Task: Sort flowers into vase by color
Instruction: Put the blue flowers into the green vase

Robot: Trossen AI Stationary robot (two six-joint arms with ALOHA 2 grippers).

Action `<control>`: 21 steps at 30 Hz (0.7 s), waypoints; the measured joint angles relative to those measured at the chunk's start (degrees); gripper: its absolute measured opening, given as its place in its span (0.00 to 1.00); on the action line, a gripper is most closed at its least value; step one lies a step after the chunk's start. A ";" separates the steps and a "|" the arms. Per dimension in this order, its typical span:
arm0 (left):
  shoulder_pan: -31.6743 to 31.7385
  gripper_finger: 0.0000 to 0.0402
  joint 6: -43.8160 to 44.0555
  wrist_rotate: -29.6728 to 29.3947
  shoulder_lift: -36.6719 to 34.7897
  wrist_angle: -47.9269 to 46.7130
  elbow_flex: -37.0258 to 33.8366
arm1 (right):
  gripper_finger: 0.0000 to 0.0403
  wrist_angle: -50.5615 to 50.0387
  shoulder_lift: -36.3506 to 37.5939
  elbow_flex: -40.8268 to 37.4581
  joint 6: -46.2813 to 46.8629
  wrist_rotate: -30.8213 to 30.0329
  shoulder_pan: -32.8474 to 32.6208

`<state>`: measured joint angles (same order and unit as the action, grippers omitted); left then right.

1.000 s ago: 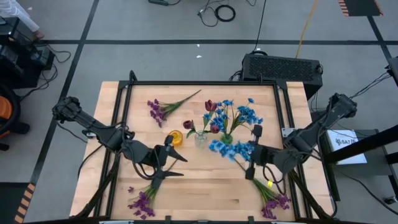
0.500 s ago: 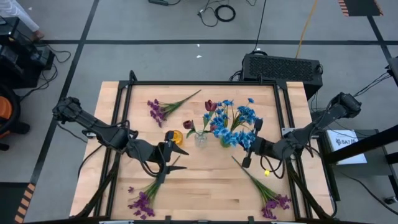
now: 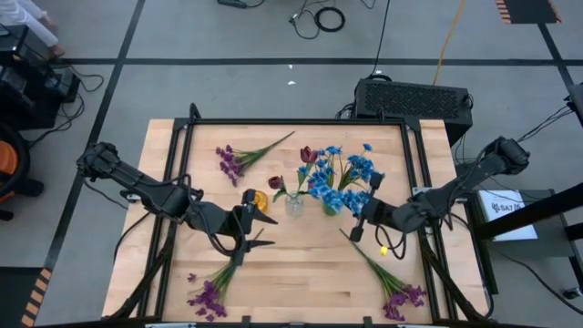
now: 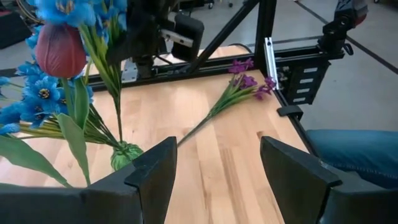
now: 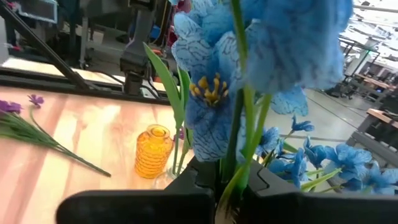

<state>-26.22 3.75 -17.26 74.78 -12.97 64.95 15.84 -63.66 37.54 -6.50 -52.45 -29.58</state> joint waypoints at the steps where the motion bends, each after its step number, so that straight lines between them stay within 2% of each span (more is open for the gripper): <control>1: 0.00 0.59 -0.02 0.00 0.00 0.00 0.00 | 0.01 0.04 -0.26 0.00 0.00 0.03 0.18; 12: 0.00 0.59 -0.04 0.00 0.00 -0.02 0.00 | 0.01 -0.08 -0.76 0.00 2.81 0.27 1.53; 21: 0.00 0.59 -0.02 0.02 0.00 -0.02 0.00 | 0.05 -0.33 -2.97 0.00 4.52 0.20 1.92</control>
<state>-26.22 3.73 -17.23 74.78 -12.99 64.95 15.51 -66.63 37.54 -1.99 -52.25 -27.67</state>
